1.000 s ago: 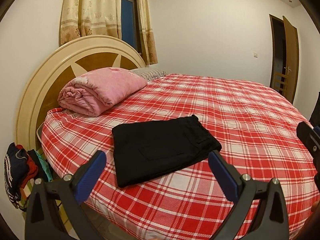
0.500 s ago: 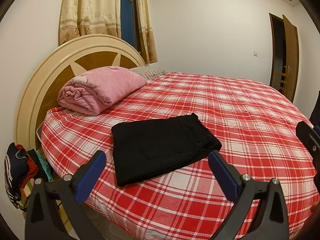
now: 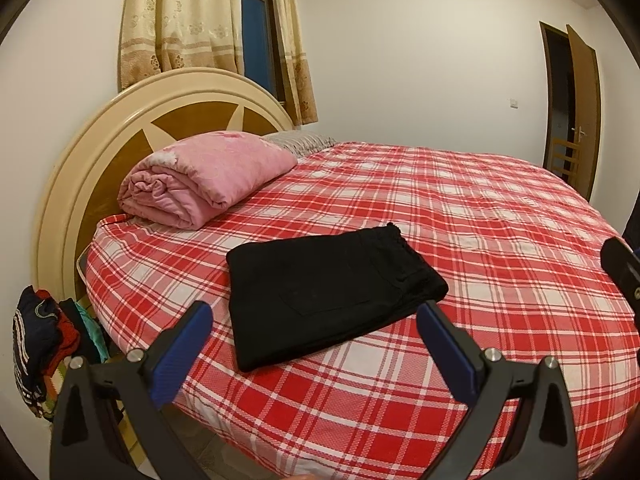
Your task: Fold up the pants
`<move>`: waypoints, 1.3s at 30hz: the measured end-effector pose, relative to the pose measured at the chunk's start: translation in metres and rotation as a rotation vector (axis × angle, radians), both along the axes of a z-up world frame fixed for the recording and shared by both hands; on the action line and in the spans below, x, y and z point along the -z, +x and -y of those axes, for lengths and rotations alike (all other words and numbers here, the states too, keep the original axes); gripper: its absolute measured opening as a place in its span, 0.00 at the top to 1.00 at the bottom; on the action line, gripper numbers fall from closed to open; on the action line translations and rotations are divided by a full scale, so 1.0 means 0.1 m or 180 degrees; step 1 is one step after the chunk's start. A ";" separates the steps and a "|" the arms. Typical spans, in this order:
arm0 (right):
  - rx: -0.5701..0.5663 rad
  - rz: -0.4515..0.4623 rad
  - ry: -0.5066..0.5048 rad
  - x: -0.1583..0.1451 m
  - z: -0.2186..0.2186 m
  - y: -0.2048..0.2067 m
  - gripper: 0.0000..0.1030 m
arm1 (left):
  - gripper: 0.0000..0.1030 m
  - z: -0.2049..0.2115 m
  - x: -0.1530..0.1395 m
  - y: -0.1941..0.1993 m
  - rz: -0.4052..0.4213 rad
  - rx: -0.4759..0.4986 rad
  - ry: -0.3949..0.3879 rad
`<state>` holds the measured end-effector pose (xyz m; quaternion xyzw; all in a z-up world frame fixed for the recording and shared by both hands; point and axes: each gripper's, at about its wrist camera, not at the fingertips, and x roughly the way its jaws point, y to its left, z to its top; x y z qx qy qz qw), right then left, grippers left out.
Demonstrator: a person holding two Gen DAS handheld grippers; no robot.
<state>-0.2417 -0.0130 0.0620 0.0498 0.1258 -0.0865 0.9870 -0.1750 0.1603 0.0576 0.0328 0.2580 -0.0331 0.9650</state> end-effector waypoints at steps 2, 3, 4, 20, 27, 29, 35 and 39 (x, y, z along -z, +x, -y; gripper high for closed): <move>0.0000 -0.0001 -0.0003 0.00 0.00 0.00 0.28 | 0.00 0.00 0.01 0.00 -0.0015 -0.0001 -0.0008; 0.0000 -0.0005 -0.0004 0.00 0.00 0.00 0.28 | 0.00 0.00 0.00 0.00 -0.0024 0.0003 -0.0018; 0.0000 -0.0014 -0.0004 0.01 0.00 0.01 0.28 | 0.00 0.00 0.00 0.00 -0.0029 0.0005 -0.0027; 0.0009 -0.0027 0.0011 -0.02 0.01 0.02 0.28 | 0.00 0.01 0.01 0.01 -0.0070 -0.0001 -0.0009; 0.0011 -0.0032 0.0006 -0.01 0.01 0.03 0.28 | 0.00 0.00 0.03 0.07 -0.0138 -0.0010 -0.0017; 0.0009 -0.0041 0.0016 0.00 0.01 0.04 0.28 | 0.00 -0.01 0.03 0.08 -0.0158 -0.0022 -0.0049; 0.0006 -0.0053 0.0025 0.02 0.02 0.05 0.28 | 0.00 -0.01 0.05 0.11 -0.0169 -0.0009 -0.0052; 0.0014 -0.0072 0.0034 0.04 0.02 0.07 0.28 | 0.00 -0.01 0.06 0.13 -0.0169 0.0012 -0.0055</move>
